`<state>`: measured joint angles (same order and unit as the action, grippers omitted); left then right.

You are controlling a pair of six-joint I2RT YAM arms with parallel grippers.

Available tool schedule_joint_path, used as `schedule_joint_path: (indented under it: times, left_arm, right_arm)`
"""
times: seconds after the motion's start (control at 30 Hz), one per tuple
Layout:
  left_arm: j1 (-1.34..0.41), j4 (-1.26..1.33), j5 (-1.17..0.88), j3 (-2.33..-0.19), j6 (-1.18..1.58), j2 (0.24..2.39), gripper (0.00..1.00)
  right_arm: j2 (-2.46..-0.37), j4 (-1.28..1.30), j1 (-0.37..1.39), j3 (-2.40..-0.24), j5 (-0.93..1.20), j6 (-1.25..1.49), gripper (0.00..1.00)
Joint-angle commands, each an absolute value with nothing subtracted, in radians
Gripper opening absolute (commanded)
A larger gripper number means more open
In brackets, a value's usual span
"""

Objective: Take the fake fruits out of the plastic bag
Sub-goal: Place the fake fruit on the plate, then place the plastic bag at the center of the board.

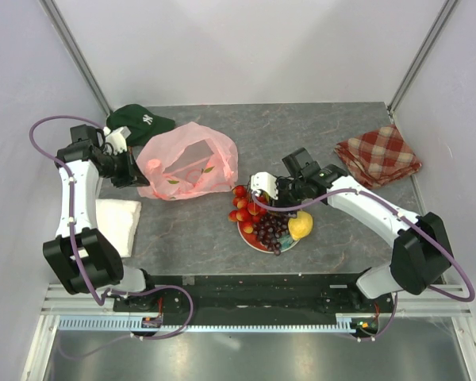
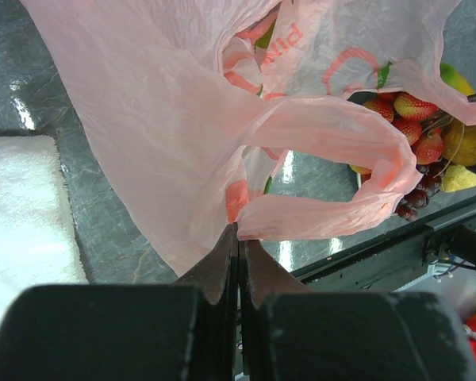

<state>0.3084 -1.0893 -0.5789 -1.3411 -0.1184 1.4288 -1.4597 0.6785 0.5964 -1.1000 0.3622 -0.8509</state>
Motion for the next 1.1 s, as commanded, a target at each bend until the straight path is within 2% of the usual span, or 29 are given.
schedule_joint_path:
  times: [0.0,0.03,0.4,0.53,0.6,0.77,1.03,1.07]
  left_arm:
    - [0.314,-1.06,-0.606,-1.345,-0.086,1.422,0.02]
    - [0.314,-1.058,-0.606,-1.345,-0.086,1.422,0.02]
    - [0.313,-1.058,-0.626,-1.35,-0.084,1.414,0.02]
    - [0.31,-1.058,-0.644,-1.364,-0.089,1.419,0.02]
    - [0.305,-1.058,-0.641,-1.382,-0.089,1.422,0.07]
    - [0.288,-1.052,-0.623,-1.442,-0.104,1.411,0.24]
    - [0.235,-1.049,-0.56,-1.563,-0.149,1.407,0.23]
    - [0.233,-1.049,-0.557,-1.568,-0.149,1.408,0.27]
  right_arm:
    - [-1.443,0.679,0.595,-1.135,0.426,-0.847,0.8]
    - [-1.445,0.693,0.595,-1.146,0.431,-0.854,0.98]
    - [-1.371,0.874,0.595,-1.396,0.374,-0.841,0.98]
    - [-1.388,0.81,0.595,-1.443,0.234,-0.703,0.98]
    - [-1.411,0.703,0.597,-1.443,0.14,-0.59,0.98]
    - [-1.498,0.629,0.595,-1.509,-0.029,-0.456,0.98]
    - [-1.546,0.601,0.594,-1.575,-0.067,-0.357,0.98]
    - [-1.546,0.6,0.594,-1.575,-0.069,-0.353,0.98]
